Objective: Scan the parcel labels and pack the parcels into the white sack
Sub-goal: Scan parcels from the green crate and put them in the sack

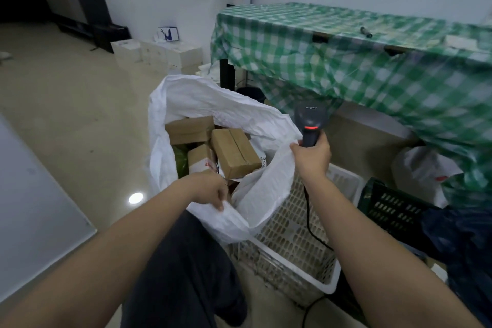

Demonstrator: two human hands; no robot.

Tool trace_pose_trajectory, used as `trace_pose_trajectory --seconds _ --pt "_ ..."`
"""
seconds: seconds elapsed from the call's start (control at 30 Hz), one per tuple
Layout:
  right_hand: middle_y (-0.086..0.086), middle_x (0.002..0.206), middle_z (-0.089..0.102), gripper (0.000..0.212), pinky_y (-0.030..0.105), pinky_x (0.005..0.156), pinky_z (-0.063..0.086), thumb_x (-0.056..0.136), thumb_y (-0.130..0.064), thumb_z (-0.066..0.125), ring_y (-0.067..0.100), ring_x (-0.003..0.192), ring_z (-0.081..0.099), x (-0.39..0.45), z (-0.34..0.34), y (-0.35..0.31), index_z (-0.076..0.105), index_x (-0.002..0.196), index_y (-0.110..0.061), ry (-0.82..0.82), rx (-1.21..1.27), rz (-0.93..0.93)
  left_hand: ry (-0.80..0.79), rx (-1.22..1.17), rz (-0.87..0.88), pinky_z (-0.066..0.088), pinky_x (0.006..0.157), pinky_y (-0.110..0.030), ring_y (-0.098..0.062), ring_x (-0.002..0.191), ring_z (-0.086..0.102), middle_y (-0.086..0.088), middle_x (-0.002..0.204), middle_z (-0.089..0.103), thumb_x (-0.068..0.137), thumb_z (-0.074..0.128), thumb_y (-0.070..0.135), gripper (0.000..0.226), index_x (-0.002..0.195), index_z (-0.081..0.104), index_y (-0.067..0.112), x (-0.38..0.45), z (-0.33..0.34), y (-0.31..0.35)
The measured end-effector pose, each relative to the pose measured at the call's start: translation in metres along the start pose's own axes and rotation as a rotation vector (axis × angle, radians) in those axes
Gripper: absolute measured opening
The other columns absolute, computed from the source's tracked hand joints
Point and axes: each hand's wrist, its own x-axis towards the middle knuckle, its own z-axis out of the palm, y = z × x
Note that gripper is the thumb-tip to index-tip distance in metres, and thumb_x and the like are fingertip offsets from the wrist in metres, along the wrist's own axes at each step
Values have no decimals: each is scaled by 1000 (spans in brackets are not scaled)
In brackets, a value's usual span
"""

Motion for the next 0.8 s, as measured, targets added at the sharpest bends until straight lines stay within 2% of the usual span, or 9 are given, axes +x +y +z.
trace_pose_trajectory --seconds 0.07,0.13,0.23,0.33,0.4,0.5,0.6,0.67,0.8 --pt "2 94 66 35 22 68 37 78 -3 68 19 79 58 2 -1 -7 58 110 -14 -4 -24 -21 317 114 -96 41 69 -28 -17 90 57 5 92 62 92 58 28 15 97 67 18 -8 -15 -5" --pt "2 95 66 34 24 70 38 78 -3 67 20 81 59 9 0 -23 58 108 -16 -13 -34 -61 609 107 -154 45 71 -33 -22 98 58 0 102 63 94 55 24 14 98 65 16 -16 -35 -15" --pt "0 92 64 34 24 70 38 78 -4 66 19 80 58 23 3 -62 58 107 -18 -2 8 -145 1002 -28 -199 46 67 -40 -34 96 57 -10 98 63 92 57 13 9 95 64 7 -32 -60 -33" --pt "-1 87 64 31 27 71 42 74 -3 68 18 78 59 38 -1 -87 54 90 -26 61 134 -195 1329 -6 -311 42 60 -42 -37 82 55 -15 86 60 89 60 6 5 88 62 2 -46 -71 -46" --pt "-4 81 64 35 30 72 46 73 -3 70 18 78 61 40 -5 -79 51 83 -30 80 183 -164 1267 27 -400 41 60 -43 -37 80 54 -16 86 60 89 60 8 6 88 60 2 -43 -71 -50" --pt "-4 78 62 32 36 77 50 72 -3 71 20 79 61 34 -11 -49 55 92 -22 86 129 -69 1050 71 -397 43 60 -42 -36 77 55 -13 87 62 87 61 8 3 88 61 5 -32 -67 -42" --pt "2 86 68 35 39 81 53 69 -6 74 24 85 65 40 -20 -38 56 93 -24 124 122 -56 1160 102 -256 31 52 -33 -31 63 50 -12 76 59 73 65 -10 18 76 54 4 -32 -55 -22" --pt "3 89 69 36 37 79 53 67 -7 74 23 85 66 45 -27 -40 55 89 -28 125 133 -80 1225 59 -270 27 55 -32 -31 66 50 -12 77 59 73 65 -12 22 76 52 5 -33 -49 -12" --pt "4 90 68 36 33 76 50 70 -8 75 22 83 64 36 -34 -20 60 100 -18 99 59 -58 1007 10 -343 27 62 -34 -35 80 54 -13 87 61 85 61 2 13 78 52 9 -17 -39 -8"
